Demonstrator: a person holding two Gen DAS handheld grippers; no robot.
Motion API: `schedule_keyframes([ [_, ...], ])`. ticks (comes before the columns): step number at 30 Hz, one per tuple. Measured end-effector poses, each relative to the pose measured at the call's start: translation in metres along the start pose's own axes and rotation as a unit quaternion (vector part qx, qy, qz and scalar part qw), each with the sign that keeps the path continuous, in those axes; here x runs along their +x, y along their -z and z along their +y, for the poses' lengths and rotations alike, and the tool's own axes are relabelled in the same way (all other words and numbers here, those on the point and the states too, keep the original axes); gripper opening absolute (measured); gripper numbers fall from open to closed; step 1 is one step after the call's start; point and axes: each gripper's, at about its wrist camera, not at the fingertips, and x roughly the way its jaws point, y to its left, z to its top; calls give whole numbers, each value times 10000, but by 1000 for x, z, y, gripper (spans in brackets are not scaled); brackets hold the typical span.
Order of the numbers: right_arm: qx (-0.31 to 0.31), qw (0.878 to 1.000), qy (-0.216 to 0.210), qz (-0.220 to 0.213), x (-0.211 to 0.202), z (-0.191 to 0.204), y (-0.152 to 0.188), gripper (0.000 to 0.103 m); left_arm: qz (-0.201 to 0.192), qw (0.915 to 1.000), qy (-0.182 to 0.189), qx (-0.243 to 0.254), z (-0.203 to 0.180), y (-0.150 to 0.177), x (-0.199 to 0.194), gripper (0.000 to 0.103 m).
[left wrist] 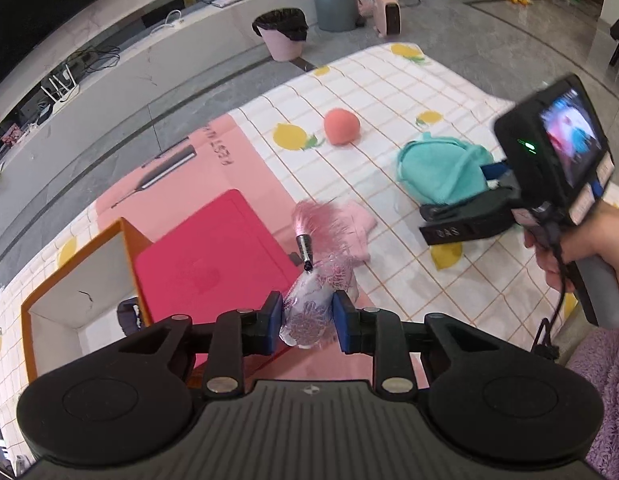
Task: Organize soft objects
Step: 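Grasp the pink drawstring pouch with the left tool while the right tool grasps the teal plush bag, then lift the pink pouch and teal bag and carry both over the orange box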
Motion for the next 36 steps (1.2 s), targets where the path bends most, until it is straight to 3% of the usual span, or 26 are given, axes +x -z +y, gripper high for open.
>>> schedule_keyframes([
  [6,-23,9993,-99,-359,-32,6,-1,81,-265,9987,33,-429,31,5,-24,27],
  [9,61,9980,-370,-513,-48,11,-5,81,-338,9976,7,-605,48,13,-35,25],
  [23,33,9930,-765,-895,-90,47,-16,80,-778,9936,-244,-784,105,53,-79,19],
  [29,-64,9854,-1015,-1369,-134,71,-33,80,-973,9899,-521,-895,131,60,-105,19],
  [36,-452,9676,-1535,-1952,-191,123,-56,80,-1135,9859,-674,-1030,156,72,-119,19],
])
